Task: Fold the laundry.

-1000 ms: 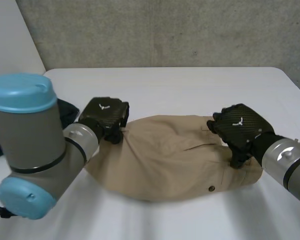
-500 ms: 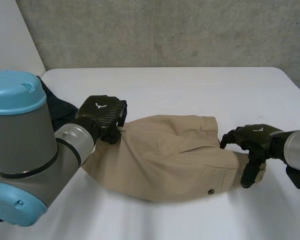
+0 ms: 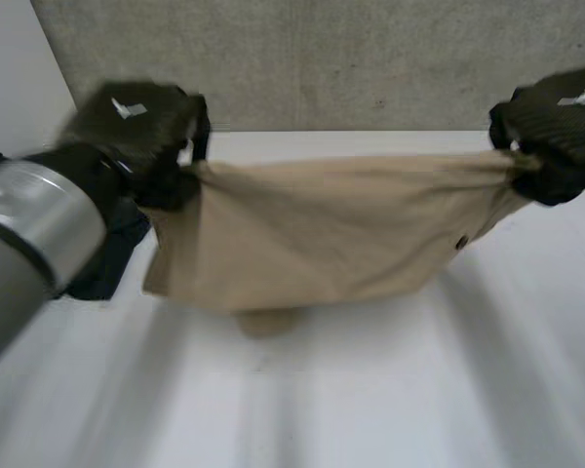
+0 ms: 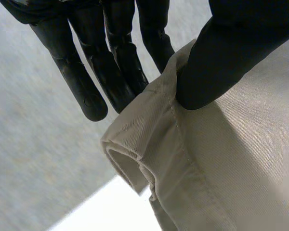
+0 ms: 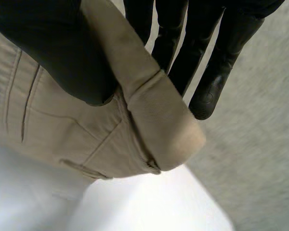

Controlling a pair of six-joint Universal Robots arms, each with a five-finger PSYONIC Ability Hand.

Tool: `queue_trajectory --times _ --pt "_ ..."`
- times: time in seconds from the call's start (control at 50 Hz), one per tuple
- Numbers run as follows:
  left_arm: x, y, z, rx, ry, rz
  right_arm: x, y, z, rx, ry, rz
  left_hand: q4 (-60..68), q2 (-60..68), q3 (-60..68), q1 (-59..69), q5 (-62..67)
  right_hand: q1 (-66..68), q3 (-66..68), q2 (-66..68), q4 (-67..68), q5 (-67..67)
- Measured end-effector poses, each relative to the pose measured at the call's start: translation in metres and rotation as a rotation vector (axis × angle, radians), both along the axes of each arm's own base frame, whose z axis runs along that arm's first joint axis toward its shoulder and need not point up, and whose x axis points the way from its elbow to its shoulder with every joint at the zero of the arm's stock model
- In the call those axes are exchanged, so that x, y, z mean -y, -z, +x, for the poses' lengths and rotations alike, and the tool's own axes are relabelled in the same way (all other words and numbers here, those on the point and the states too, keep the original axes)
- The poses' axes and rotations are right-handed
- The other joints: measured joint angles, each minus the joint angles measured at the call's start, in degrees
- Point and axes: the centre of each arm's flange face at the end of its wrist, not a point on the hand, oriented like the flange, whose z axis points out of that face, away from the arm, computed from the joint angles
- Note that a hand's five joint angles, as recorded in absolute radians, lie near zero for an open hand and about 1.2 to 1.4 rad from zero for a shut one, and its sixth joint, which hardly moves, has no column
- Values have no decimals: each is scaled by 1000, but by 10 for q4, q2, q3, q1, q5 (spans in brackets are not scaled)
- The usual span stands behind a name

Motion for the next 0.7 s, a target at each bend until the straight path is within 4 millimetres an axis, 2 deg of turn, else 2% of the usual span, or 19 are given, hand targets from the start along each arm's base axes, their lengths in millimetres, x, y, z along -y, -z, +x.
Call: queue_trajectory --times 0.04,0.06,0.1,0.16,0.22,0.28,0.34,0.4,0.42,0.46,0.52,0.56,0.62,0.66,0.68,0.7 --pt "-1 -2 1 2 -1 -7 -2 -3 0 -7 -1 -6 0 0 0 0 0 0 0 0 0 0" --pt "-9 -14 7 17 -4 -42 -4 -6 -1 -16 -3 -12 2 0 0 0 0 0 0 0 0 0" --pt "-16 -24 13 38 -7 -74 -17 -19 -3 -76 -14 -35 2 0 0 0 0 0 0 0 0 0" --pt "-19 -28 16 61 -9 -90 -20 -21 -2 -107 -24 -31 2 0 0 0 0 0 0 0 2 0" --pt "-15 -21 14 98 -8 -72 -15 -12 3 -137 -43 13 2 0 0 0 0 0 0 0 2 0" --pt "-2 -4 7 140 -8 -28 -6 1 9 -158 -53 64 2 0 0 0 0 0 0 0 2 0" --pt "26 26 -6 204 -12 48 12 28 22 -197 -58 143 2 0 0 0 0 0 0 0 2 2" --pt "51 46 -17 238 -20 89 29 48 33 -223 -51 175 2 0 0 0 0 0 0 0 2 3" --pt "55 49 -19 241 -22 92 33 52 36 -226 -49 175 2 0 0 0 0 0 0 0 2 3" --pt "78 58 -30 243 -34 93 48 64 49 -226 -43 154 2 0 0 0 0 0 0 0 2 3" --pt "99 58 -39 224 -52 62 61 67 61 -206 -39 96 2 0 0 0 0 0 0 0 2 3" --pt "119 43 -48 177 -85 -14 78 57 78 -144 -26 -34 2 0 0 0 0 0 0 0 2 3" --pt "135 16 -54 103 -127 -125 94 36 93 -53 -7 -197 2 0 0 0 0 0 0 0 2 3" --pt "144 -17 -57 13 -165 -254 106 5 102 50 17 -372 2 0 0 0 0 0 0 0 2 3" --pt "144 -17 -57 13 -165 -254 106 5 102 50 17 -372 2 0 0 0 0 0 0 0 2 3" --pt "148 -48 -57 -76 -195 -376 113 -25 106 142 40 -524 2 1 1 0 0 0 0 0 2 3"
